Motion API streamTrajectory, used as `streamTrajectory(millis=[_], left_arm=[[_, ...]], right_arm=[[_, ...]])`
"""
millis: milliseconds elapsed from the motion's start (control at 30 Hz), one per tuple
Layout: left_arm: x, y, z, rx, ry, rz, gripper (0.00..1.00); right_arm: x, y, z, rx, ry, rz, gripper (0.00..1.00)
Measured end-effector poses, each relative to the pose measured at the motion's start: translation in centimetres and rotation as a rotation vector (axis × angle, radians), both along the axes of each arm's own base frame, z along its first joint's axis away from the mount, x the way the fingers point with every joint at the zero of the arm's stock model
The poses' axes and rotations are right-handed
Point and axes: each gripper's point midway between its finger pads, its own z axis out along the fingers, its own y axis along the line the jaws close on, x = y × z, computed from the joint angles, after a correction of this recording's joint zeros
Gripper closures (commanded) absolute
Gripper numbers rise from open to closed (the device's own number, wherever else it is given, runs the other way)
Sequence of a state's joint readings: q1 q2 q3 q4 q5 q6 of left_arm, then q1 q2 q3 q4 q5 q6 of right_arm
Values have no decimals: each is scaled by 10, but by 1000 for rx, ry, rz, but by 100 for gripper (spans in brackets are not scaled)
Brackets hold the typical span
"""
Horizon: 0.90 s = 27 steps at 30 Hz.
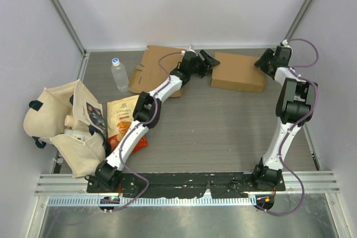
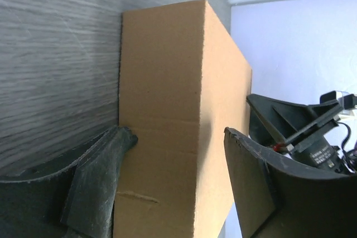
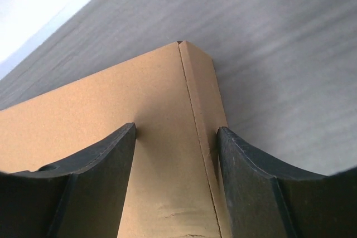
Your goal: Fold the paper box
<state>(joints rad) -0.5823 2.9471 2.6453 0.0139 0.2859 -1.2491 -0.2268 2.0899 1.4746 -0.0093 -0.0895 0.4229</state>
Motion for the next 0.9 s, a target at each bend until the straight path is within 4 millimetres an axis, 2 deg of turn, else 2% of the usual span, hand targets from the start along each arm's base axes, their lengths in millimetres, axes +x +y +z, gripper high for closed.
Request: streamTrajectory(millis=[133, 267, 367, 433, 467, 500, 567, 600, 633, 667, 733, 767, 800, 833, 867, 900], left_arm=[[10, 2, 7, -7, -44, 45, 28], [12, 5, 12, 13, -70, 41, 16], [9, 12, 18, 53, -75, -1, 13], [-1, 20, 28, 114, -65, -41, 12], [-6, 25, 35, 141, -64, -57, 11], [-11, 32, 48, 179, -71, -70, 10], [-32, 56, 83, 269, -69, -77, 7], [-45, 70, 106, 304, -86, -72, 5], [-60, 88, 134, 338, -114, -54, 4], [-78, 108, 163, 367, -147, -27, 2], [-118, 148, 218, 398, -221, 32, 0], [-146, 176, 251, 407, -273, 81, 0], [-167, 195, 273, 410, -308, 111, 0], [-197, 223, 304, 403, -376, 161, 0], [-217, 240, 321, 397, -416, 192, 0], [-239, 261, 334, 405, -450, 225, 0]], right_arm=[[32, -1, 0, 6, -67, 49, 32], [45, -6, 0, 15, -83, 59, 22], [46, -18, 12, -42, -25, 17, 18], [45, -36, 39, -130, 23, -56, 17], [47, -44, 60, -184, 25, -97, 14], [48, -51, 78, -232, 23, -131, 8], [40, -63, 126, -376, 7, -245, 3], [30, -58, 146, -438, 11, -277, 3], [22, -43, 163, -484, 7, -285, 3], [17, -17, 175, -493, -10, -258, 3], [8, 68, 189, -443, -70, -123, 4], [2, 113, 187, -388, -100, -42, 4], [-9, 163, 182, -321, -128, 54, 5], [-22, 212, 170, -260, -143, 151, 5], [-38, 253, 148, -191, -139, 234, 6], [-53, 295, 138, -165, -133, 319, 8]])
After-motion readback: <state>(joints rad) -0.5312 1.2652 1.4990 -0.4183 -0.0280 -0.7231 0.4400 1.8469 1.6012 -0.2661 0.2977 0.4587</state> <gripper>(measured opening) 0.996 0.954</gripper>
